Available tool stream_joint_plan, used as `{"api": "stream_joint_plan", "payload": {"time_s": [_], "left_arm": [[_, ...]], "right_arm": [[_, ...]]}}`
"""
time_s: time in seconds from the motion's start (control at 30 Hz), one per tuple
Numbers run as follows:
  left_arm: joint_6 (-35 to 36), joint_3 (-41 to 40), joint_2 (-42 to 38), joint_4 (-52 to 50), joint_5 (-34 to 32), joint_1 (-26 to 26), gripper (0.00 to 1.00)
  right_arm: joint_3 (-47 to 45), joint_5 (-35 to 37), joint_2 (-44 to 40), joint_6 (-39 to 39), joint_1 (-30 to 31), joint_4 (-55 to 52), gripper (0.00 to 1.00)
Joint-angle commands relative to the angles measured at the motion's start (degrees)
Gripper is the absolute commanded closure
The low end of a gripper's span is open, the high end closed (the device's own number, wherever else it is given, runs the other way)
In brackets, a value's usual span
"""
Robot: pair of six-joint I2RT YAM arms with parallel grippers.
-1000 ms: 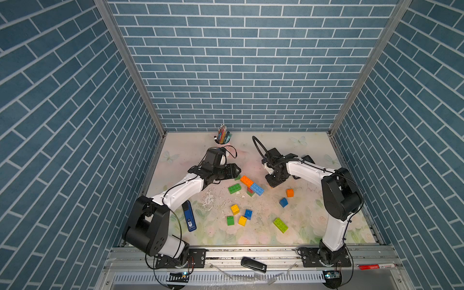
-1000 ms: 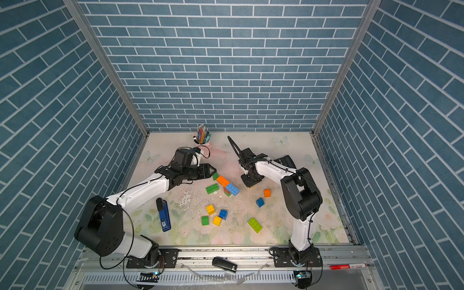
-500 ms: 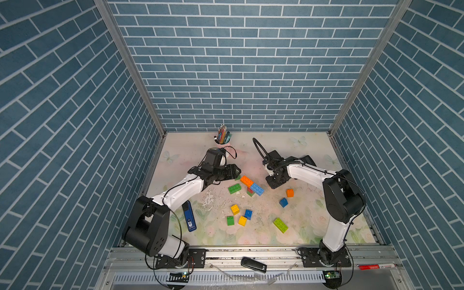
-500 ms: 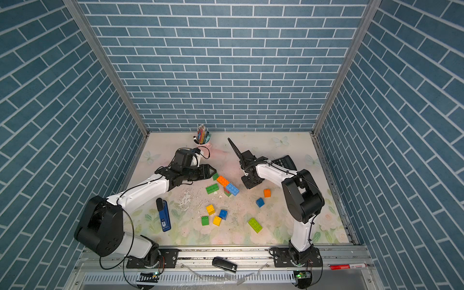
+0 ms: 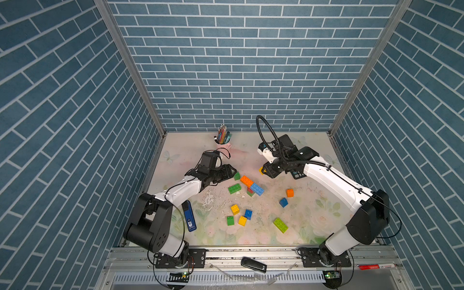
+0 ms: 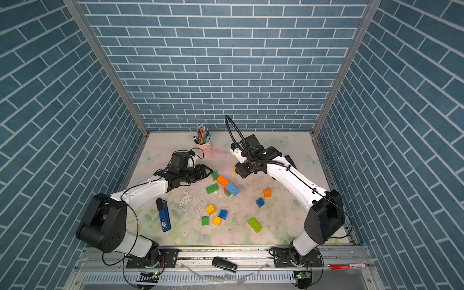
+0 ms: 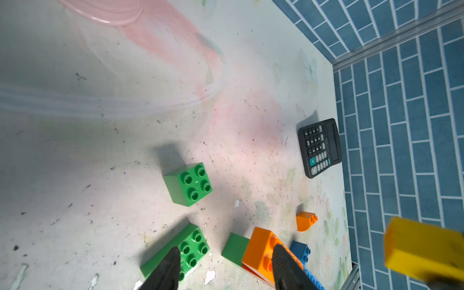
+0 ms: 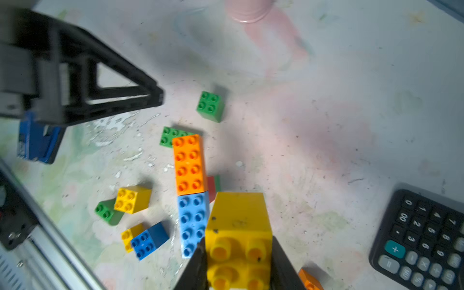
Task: Assemble a fork with lego
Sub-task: Assemble the lego brick with the lego brick.
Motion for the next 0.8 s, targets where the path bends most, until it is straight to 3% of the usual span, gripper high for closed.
{"api": "stream_joint_plan", "payload": {"time_s": [0.0, 0.3, 0.77], "left_arm": [[-0.59, 0.95, 2.23, 0.00, 1.43, 0.30, 0.40], [-0.60, 2.80, 5.67, 0.62, 3.77, 0.33, 0.40], [0.52, 4.99, 8.27, 0.19, 6.14, -0.23, 0.40]], "right_arm": [[5.23, -2.36, 5.39, -5.55, 2.44, -10.80, 1.00], [14.68, 0.71, 14.36, -4.69, 5.99, -16.63, 1.00], [16.78, 3.06, 18.45, -1.78, 7.28, -17.45, 1.00]]}}
